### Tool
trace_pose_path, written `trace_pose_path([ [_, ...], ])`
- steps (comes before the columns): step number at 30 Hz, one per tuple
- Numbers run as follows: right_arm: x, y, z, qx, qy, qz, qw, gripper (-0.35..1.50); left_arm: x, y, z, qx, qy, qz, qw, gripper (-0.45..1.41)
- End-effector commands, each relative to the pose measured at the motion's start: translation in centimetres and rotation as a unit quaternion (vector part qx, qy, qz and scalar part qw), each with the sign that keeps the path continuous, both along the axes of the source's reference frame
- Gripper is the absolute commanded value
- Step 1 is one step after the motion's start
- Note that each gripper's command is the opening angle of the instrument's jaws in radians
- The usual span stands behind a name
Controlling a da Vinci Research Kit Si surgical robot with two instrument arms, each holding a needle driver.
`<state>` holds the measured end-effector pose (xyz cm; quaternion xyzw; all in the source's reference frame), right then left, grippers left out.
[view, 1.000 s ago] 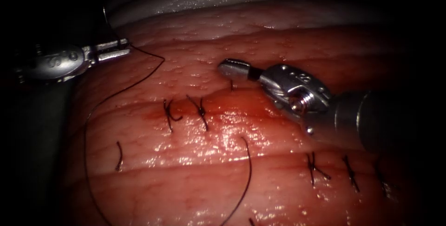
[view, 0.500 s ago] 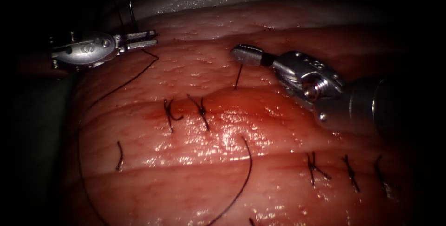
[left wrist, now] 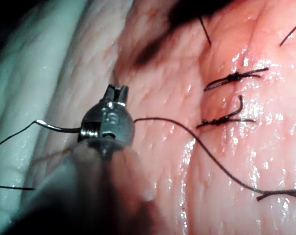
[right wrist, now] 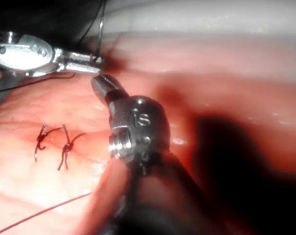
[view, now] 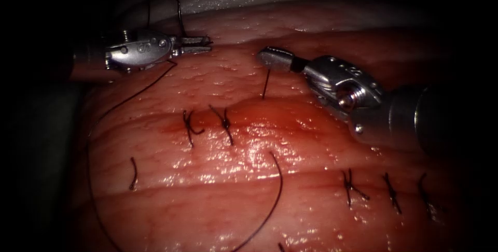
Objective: Wound Closure
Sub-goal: Use the right jaws to adjust the short suture end while setting down the needle with the left hand.
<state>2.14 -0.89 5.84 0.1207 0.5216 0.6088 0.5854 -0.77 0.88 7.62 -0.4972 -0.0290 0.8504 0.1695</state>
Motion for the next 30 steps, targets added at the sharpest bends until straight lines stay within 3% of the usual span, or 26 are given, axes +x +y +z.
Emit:
trace_pose_path([
  [1, 0.07, 0.05, 0.03, -0.002, 0.002, 0.003, 1.000, -0.35, -0.07, 0.02, 0.09, 0.002, 0.002, 0.002, 1.000, -0.45],
  [8, 0.04, 0.19, -0.02, -0.002, 0.007, 0.015, 1.000, -0.35, -0.21, -0.07, 0.29, 0.015, 0.002, 0.009, 1.000, -0.45],
  [19, 0.03, 0.20, -0.03, -0.008, 0.012, 0.019, 1.000, -0.35, -0.30, -0.16, 0.30, 0.030, 0.006, 0.015, 0.999, -0.45],
  [20, 0.03, 0.21, -0.03, -0.014, 0.013, 0.015, 1.000, -0.35, -0.31, -0.17, 0.28, 0.037, 0.005, 0.010, 0.999, -0.08],
  [21, 0.03, 0.22, -0.03, -0.019, 0.013, 0.010, 1.000, -0.16, -0.32, -0.18, 0.27, 0.042, 0.005, 0.007, 0.999, 0.15],
  [22, 0.03, 0.23, -0.03, -0.031, 0.010, 0.002, 0.999, 0.36, -0.33, -0.18, 0.25, 0.048, 0.004, 0.003, 0.999, 0.22],
  [23, 0.02, 0.23, -0.03, -0.042, 0.005, -0.001, 0.999, 0.72, -0.33, -0.18, 0.23, 0.051, 0.003, 0.000, 0.999, 0.22],
  [24, 0.01, 0.24, -0.03, -0.048, 0.004, 0.000, 0.999, 1.01, -0.34, -0.18, 0.20, 0.048, -0.001, -0.006, 0.999, 0.37],
  [25, -0.01, 0.24, -0.04, -0.054, 0.006, 0.004, 0.999, 1.16, -0.34, -0.18, 0.16, 0.045, -0.007, -0.013, 0.999, 0.32],
  [27, -0.06, 0.24, -0.07, -0.064, 0.007, 0.005, 0.998, 1.26, -0.35, -0.18, 0.09, 0.040, -0.014, -0.024, 0.999, 0.52],
  [28, -0.13, 0.25, -0.11, -0.069, 0.009, 0.003, 0.998, 1.30, -0.34, -0.20, -0.03, 0.030, -0.024, -0.028, 0.999, 0.59],
  [30, -0.22, 0.26, -0.16, -0.075, 0.007, -0.003, 0.997, 1.28, -0.33, -0.23, -0.14, 0.016, -0.028, -0.019, 0.999, 0.56],
])
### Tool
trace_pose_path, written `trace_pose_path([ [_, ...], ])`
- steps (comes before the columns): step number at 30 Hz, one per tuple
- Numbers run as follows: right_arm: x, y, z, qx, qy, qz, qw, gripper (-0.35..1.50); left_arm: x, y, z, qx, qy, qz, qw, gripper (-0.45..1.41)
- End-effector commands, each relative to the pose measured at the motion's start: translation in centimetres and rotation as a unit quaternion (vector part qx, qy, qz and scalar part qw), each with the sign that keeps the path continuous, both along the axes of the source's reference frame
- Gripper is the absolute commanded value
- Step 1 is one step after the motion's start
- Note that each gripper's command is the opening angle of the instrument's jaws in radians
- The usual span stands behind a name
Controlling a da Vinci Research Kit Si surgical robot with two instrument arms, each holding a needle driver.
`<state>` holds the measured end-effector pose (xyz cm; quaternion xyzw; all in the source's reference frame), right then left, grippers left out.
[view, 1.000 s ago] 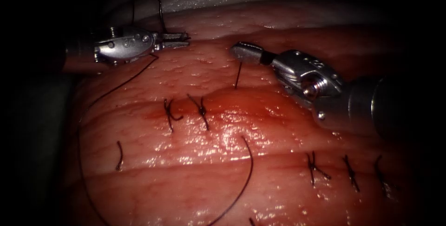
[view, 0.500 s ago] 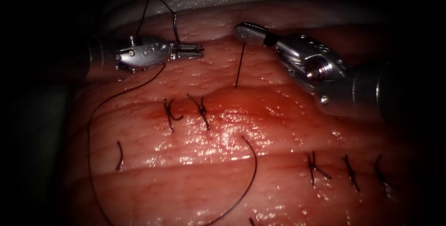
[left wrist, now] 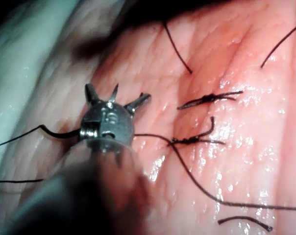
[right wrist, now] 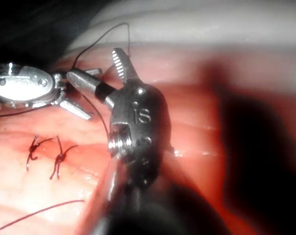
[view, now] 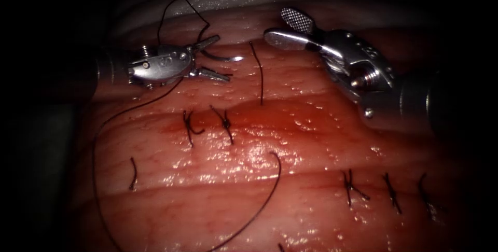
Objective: Wound Closure
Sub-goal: Use the right jaws to adjust the short suture end while setting down the needle with the left hand, then use the left hand to grasp a long length of thread.
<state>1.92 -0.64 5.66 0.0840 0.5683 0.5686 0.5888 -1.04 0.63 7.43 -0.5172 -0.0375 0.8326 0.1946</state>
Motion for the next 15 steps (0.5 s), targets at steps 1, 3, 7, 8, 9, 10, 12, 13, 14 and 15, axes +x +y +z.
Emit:
trace_pose_path([
  [1, -0.06, 0.02, -0.01, -0.006, 0.001, -0.004, 1.000, 1.21, -0.04, 0.00, -0.04, -0.009, -0.002, 0.009, 1.000, 0.54],
  [3, -0.17, 0.03, -0.04, -0.013, 0.005, -0.004, 1.000, 1.04, -0.01, -0.02, -0.18, -0.020, -0.005, 0.014, 1.000, 0.57],
  [7, -0.40, 0.03, -0.06, -0.017, 0.013, -0.005, 1.000, 0.84, 0.08, -0.07, -0.56, -0.079, -0.039, 0.027, 0.996, 0.41],
  [8, -0.43, 0.02, -0.05, -0.016, 0.011, -0.003, 1.000, 0.81, 0.09, -0.08, -0.65, -0.091, -0.042, 0.036, 0.994, 0.39],
  [9, -0.48, 0.01, -0.04, -0.016, 0.009, -0.003, 1.000, 0.77, 0.11, -0.12, -0.76, -0.105, -0.048, 0.048, 0.992, 0.36],
  [10, -0.51, 0.01, -0.03, -0.016, 0.007, -0.002, 1.000, 0.74, 0.12, -0.16, -0.84, -0.118, -0.054, 0.059, 0.990, 0.34],
  [12, -0.58, -0.02, 0.02, -0.017, 0.005, -0.002, 1.000, 0.67, 0.12, -0.32, -1.11, -0.155, -0.084, 0.090, 0.980, 0.21],
  [13, -0.58, -0.02, 0.02, -0.017, 0.005, -0.002, 1.000, 0.67, 0.12, -0.32, -1.11, -0.155, -0.084, 0.090, 0.980, 0.21],
  [14, -0.60, -0.03, 0.04, -0.018, 0.004, -0.002, 1.000, 0.64, 0.11, -0.38, -1.18, -0.168, -0.092, 0.097, 0.977, 0.17],
  [15, -0.61, -0.04, 0.06, -0.019, 0.001, -0.001, 1.000, 0.61, 0.10, -0.43, -1.25, -0.175, -0.099, 0.103, 0.974, 0.14],
])
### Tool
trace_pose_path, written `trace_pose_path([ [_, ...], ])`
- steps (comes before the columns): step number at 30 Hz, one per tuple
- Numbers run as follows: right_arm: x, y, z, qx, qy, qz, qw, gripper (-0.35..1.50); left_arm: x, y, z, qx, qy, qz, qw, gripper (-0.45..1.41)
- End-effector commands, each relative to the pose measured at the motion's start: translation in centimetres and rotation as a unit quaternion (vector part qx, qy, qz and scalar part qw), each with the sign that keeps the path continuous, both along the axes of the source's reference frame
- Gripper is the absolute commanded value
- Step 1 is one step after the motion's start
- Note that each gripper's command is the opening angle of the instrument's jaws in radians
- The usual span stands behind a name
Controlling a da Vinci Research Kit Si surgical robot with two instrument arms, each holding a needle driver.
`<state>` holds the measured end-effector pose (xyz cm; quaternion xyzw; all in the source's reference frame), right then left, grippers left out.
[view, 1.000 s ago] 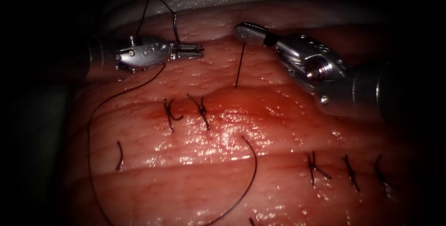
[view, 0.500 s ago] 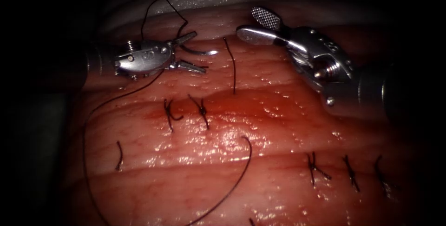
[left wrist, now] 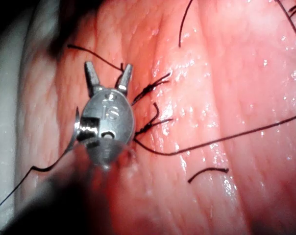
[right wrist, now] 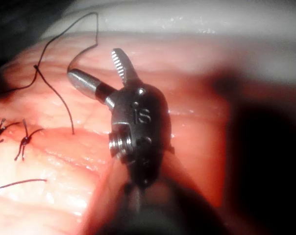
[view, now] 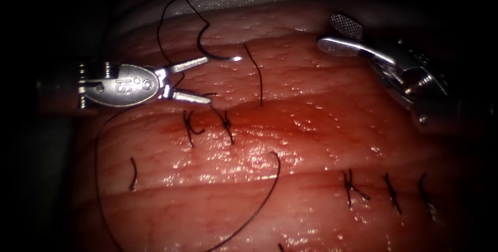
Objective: Wound Closure
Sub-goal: Use the left hand to grasp a long length of thread.
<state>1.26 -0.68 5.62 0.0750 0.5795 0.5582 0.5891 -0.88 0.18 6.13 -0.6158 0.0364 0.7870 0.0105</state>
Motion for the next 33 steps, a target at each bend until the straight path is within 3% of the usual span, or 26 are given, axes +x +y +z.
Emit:
trace_pose_path([
  [1, 0.05, -0.02, 0.11, -0.002, -0.003, 0.001, 1.000, 0.57, -0.06, -0.04, -0.02, -0.011, -0.006, 0.009, 1.000, 0.12],
  [5, 0.04, -0.08, 0.22, -0.008, -0.008, 0.004, 1.000, 0.44, -0.17, -0.36, -0.34, -0.055, -0.019, 0.071, 0.996, 0.02],
  [10, 0.04, -0.15, 0.30, -0.010, -0.013, -0.001, 1.000, 0.25, -0.23, -0.54, -0.56, -0.071, -0.033, 0.109, 0.991, 0.02],
  [16, 0.04, -0.24, 0.36, -0.010, -0.015, -0.005, 1.000, 0.12, -0.18, -0.57, -0.72, -0.068, -0.011, 0.101, 0.992, 0.10],
  [25, 0.04, -0.31, 0.42, -0.003, -0.017, -0.011, 1.000, 0.04, 0.44, -0.50, -1.10, -0.059, 0.035, 0.093, 0.993, 0.05],
  [28, 0.07, -0.30, 0.43, -0.001, -0.017, -0.008, 1.000, -0.02, 0.88, -0.54, -1.27, -0.052, 0.085, 0.091, 0.991, 0.12],
  [33, 0.11, -0.30, 0.44, 0.000, -0.018, -0.007, 1.000, -0.02, 1.12, -0.58, -1.29, -0.045, 0.106, 0.104, 0.988, 0.10],
])
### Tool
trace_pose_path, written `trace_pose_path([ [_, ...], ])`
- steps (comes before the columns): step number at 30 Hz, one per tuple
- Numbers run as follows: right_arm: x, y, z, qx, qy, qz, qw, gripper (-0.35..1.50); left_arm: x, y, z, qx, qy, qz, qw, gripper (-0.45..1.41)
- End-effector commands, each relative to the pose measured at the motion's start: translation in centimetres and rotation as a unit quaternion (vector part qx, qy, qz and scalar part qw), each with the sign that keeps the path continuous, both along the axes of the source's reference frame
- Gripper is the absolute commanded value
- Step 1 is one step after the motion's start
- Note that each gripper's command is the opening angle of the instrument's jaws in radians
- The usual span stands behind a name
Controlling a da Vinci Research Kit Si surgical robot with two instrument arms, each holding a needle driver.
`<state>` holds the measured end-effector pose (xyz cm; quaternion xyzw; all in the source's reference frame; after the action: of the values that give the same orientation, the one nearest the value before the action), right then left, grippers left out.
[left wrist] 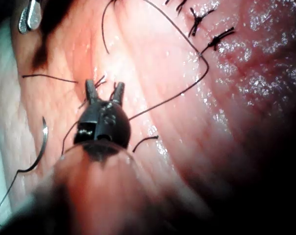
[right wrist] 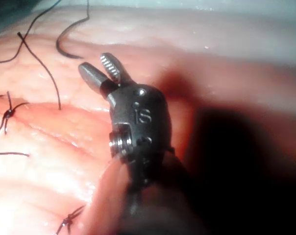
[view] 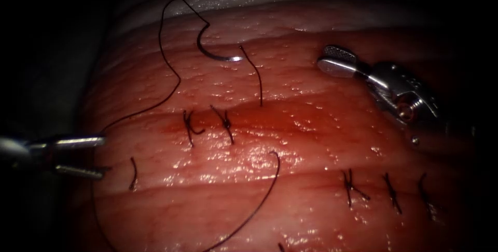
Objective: Wound Closure
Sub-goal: Use the left hand to grasp a long length of thread.
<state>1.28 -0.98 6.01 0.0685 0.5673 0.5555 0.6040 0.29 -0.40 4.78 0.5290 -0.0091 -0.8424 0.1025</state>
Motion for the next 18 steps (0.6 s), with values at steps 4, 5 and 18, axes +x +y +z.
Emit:
trace_pose_path([
  [4, 0.08, 0.00, 0.05, 0.000, 0.001, 0.000, 1.000, -0.02, 0.13, -0.06, 0.09, -0.002, 0.021, 0.029, 0.999, 0.10],
  [5, 0.08, 0.00, 0.05, 0.000, 0.001, -0.001, 1.000, -0.02, 0.18, -0.07, 0.10, -0.003, 0.027, 0.040, 0.999, 0.12],
  [18, 0.06, -0.03, 0.05, 0.000, 0.003, -0.001, 1.000, -0.03, 0.06, -0.09, 0.34, -0.058, 0.048, 0.066, 0.995, 0.54],
])
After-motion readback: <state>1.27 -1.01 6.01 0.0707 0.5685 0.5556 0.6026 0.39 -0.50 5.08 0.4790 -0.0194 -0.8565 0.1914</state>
